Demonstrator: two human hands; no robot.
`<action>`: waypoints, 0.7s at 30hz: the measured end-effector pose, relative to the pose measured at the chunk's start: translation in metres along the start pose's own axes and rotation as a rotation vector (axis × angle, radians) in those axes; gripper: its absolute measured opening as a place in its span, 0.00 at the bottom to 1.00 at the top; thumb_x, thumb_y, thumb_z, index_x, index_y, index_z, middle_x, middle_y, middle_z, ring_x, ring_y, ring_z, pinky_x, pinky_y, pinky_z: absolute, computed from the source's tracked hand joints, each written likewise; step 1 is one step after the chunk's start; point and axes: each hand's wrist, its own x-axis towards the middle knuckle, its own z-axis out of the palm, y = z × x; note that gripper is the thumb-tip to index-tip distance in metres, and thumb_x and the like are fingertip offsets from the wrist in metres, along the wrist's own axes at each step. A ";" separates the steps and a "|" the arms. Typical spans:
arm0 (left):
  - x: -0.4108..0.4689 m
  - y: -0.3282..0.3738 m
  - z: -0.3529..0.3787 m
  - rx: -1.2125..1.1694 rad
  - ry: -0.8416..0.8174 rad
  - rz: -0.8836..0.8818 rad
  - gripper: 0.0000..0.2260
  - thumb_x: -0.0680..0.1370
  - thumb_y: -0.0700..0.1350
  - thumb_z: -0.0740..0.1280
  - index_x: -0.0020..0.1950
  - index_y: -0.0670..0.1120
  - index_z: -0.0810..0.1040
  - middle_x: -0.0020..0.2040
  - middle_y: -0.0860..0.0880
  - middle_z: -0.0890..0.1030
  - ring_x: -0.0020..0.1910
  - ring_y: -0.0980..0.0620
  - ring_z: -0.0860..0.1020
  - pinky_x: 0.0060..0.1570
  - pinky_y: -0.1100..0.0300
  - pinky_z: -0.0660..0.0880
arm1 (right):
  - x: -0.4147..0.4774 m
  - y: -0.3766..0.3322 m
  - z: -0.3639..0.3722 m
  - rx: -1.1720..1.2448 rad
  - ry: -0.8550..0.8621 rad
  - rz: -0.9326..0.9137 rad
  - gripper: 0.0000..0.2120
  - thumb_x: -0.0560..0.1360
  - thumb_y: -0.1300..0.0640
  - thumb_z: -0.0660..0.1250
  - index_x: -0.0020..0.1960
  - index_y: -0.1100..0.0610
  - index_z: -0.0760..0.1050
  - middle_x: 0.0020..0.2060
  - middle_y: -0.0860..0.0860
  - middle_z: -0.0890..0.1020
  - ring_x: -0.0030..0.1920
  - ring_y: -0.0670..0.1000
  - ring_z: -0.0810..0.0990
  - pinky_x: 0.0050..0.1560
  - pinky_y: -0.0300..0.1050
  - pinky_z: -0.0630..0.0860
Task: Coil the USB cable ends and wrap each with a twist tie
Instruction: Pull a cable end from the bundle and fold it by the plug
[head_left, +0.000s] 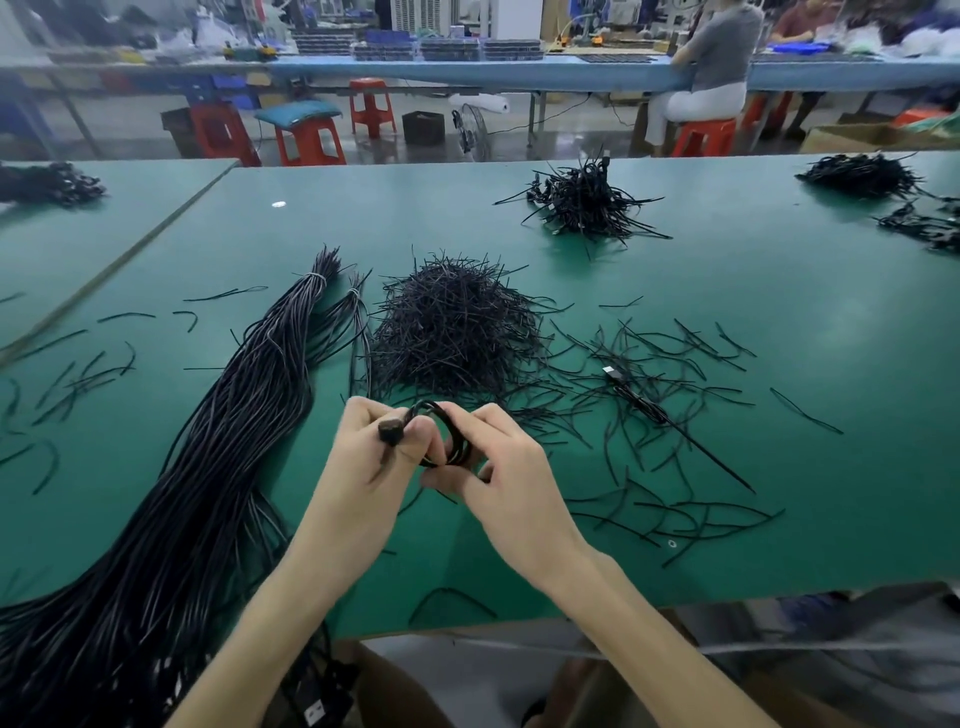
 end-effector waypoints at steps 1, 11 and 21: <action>0.001 -0.001 -0.002 0.006 -0.018 -0.012 0.14 0.79 0.54 0.61 0.39 0.50 0.80 0.43 0.47 0.74 0.40 0.59 0.74 0.44 0.70 0.69 | -0.001 0.001 -0.001 -0.017 -0.008 -0.002 0.27 0.73 0.64 0.75 0.70 0.53 0.75 0.45 0.46 0.73 0.44 0.37 0.74 0.46 0.25 0.67; 0.008 -0.018 -0.016 -0.069 -0.089 -0.253 0.11 0.72 0.46 0.78 0.51 0.45 0.83 0.38 0.45 0.86 0.39 0.43 0.86 0.43 0.52 0.83 | -0.009 0.012 -0.011 -0.584 -0.172 -0.097 0.20 0.81 0.67 0.63 0.72 0.57 0.70 0.54 0.48 0.69 0.49 0.51 0.75 0.43 0.51 0.79; 0.008 -0.037 -0.009 -0.106 -0.158 -0.331 0.05 0.81 0.36 0.69 0.55 0.41 0.82 0.38 0.45 0.86 0.37 0.49 0.86 0.39 0.62 0.81 | -0.013 0.019 -0.002 -0.859 -0.310 -0.136 0.15 0.75 0.70 0.65 0.59 0.57 0.71 0.49 0.51 0.74 0.50 0.52 0.72 0.37 0.45 0.75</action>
